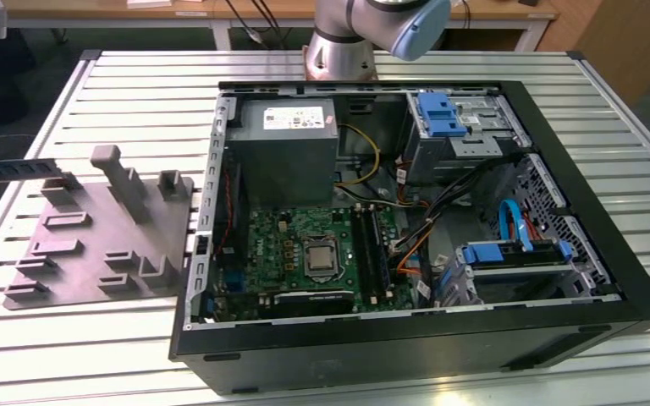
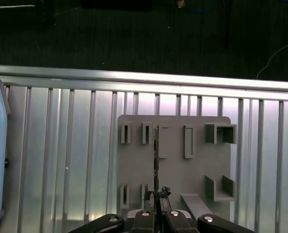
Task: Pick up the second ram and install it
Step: 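Pick up the second ram and move it above second insertion slot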
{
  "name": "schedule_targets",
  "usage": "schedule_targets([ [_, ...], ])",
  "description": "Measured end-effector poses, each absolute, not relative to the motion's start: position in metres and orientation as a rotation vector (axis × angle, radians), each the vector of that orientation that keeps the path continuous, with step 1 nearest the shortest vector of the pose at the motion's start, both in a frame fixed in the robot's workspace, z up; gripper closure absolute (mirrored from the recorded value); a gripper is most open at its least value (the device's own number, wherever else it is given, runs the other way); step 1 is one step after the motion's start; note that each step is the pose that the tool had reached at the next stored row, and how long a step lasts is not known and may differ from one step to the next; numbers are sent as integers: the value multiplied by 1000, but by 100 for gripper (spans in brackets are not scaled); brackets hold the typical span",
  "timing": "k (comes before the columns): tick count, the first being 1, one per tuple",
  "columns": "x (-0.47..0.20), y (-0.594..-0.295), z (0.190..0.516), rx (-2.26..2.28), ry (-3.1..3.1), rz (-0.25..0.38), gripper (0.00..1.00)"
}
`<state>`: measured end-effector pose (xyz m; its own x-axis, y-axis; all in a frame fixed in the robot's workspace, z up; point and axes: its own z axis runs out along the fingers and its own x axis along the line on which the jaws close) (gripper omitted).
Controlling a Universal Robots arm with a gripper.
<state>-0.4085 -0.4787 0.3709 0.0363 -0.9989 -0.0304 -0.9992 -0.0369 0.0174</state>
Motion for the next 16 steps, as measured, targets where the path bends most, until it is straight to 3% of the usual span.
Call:
schedule_targets([
  [16,-409,-479,392,-2255,2174,53,86],
])
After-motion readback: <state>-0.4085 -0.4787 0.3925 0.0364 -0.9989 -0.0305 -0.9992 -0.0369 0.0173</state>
